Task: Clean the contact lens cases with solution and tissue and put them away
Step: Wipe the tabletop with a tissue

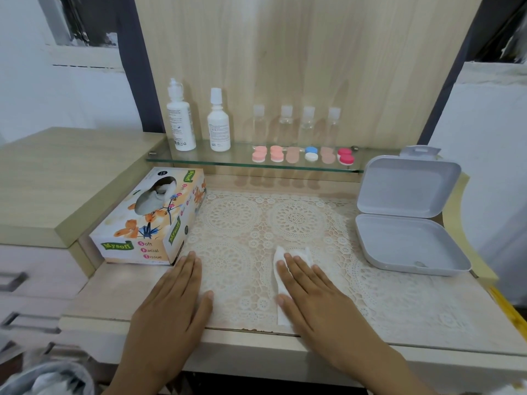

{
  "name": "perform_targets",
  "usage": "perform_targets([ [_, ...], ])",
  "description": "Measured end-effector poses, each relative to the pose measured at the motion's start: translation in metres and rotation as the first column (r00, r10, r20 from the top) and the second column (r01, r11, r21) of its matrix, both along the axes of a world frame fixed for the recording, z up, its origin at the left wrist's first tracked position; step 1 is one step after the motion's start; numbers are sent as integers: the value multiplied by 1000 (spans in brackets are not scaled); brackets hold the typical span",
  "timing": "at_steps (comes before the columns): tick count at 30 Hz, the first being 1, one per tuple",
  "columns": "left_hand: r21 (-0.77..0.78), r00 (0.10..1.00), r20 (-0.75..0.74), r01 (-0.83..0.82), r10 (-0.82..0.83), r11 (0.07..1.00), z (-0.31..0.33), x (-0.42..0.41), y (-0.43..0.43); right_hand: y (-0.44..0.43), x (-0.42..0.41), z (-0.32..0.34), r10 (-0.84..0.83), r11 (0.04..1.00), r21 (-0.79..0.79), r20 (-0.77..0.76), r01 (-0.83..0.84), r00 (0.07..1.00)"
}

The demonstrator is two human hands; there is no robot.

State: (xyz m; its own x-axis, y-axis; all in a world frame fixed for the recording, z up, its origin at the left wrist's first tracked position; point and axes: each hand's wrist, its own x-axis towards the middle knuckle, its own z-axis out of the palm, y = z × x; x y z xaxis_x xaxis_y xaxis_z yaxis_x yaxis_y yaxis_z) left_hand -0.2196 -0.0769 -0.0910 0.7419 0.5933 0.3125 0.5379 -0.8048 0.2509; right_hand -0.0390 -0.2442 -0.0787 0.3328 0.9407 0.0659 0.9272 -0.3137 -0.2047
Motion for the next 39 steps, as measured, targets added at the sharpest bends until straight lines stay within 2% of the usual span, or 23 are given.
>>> perform_targets([
  [4,-21,995,99,1,2,1000,-1,0,0,-6,6,1,-6,995,100,-59,12,998],
  [9,-37,995,101,-19,23,999,0,0,-2,-6,10,-5,-61,898,431,-82,91,995],
  [11,-43,990,140,-14,20,999,0,-2,-4,-2,13,-2,-61,880,466,-89,95,994],
  [14,-63,961,276,11,6,998,2,-3,-6,7,16,6,-54,850,511,-155,127,986],
  [18,-169,908,419,69,9,983,5,-5,-2,21,11,22,-11,816,511,-453,270,891],
  [21,-179,908,419,60,20,982,12,-10,2,35,1,34,42,815,508,-531,278,846],
  [24,-166,913,407,34,38,985,17,-18,7,48,-13,47,105,839,494,-558,229,823],
  [31,-173,864,493,-17,101,985,19,-63,23,90,-57,63,218,878,473,-533,74,818],
  [34,-188,837,528,-47,141,981,19,-92,30,110,-81,66,285,887,462,-562,9,777],
  [39,-270,775,558,-170,298,948,13,-148,46,151,-131,66,388,883,453,-563,-121,730],
])
